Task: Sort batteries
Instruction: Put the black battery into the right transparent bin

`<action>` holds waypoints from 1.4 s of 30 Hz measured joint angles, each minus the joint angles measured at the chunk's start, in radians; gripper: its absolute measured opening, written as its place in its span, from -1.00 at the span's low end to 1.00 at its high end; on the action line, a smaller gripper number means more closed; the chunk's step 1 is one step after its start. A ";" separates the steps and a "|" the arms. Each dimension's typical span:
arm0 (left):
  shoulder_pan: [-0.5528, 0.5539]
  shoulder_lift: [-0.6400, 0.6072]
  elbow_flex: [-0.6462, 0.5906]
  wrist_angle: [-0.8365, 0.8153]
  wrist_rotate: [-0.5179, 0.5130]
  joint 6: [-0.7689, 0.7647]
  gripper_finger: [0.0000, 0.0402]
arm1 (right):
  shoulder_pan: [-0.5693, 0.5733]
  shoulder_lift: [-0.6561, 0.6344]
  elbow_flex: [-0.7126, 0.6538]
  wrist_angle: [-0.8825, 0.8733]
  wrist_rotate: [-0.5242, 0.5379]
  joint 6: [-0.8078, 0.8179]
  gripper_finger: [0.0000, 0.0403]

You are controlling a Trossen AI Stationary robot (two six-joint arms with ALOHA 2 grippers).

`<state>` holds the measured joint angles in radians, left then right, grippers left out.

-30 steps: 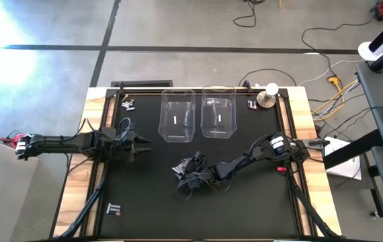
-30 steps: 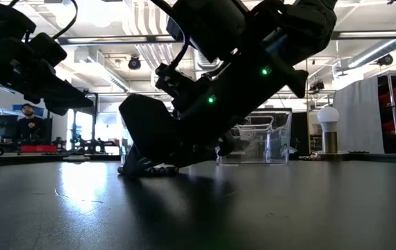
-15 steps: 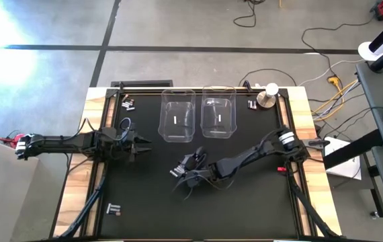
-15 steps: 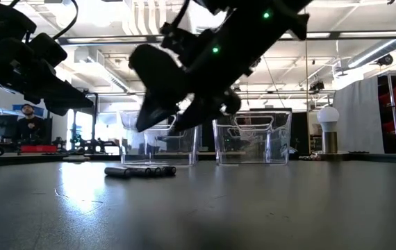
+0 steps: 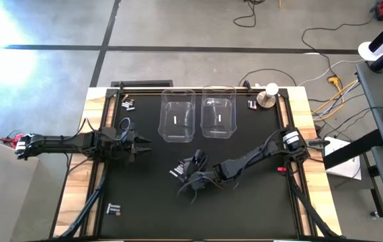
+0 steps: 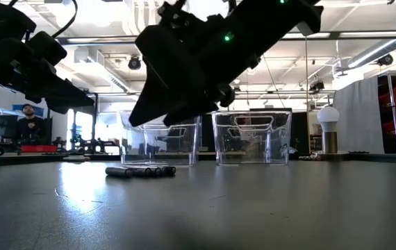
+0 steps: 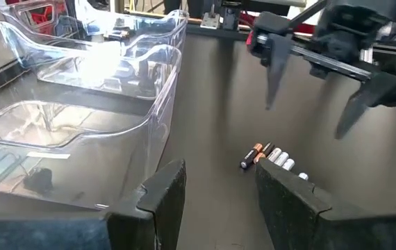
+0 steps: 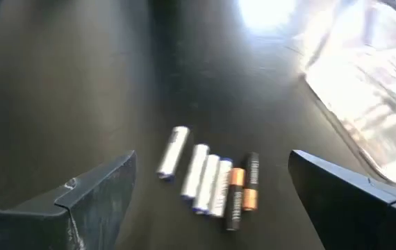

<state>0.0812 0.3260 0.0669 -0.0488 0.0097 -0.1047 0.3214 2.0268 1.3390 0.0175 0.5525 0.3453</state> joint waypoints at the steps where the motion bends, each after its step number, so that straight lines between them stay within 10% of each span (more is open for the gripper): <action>1: 0.000 0.000 0.000 -0.001 0.000 0.000 -0.23 | 0.002 0.005 0.004 0.000 -0.009 0.000 0.83; 42: 0.000 0.008 0.000 0.077 -0.004 -0.395 -0.23 | -0.154 0.082 0.213 -0.341 -0.195 0.206 -0.17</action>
<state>0.0814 0.3344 0.0669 0.0284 0.0060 -0.5000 0.1677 2.1091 1.5522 -0.3235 0.3576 0.5513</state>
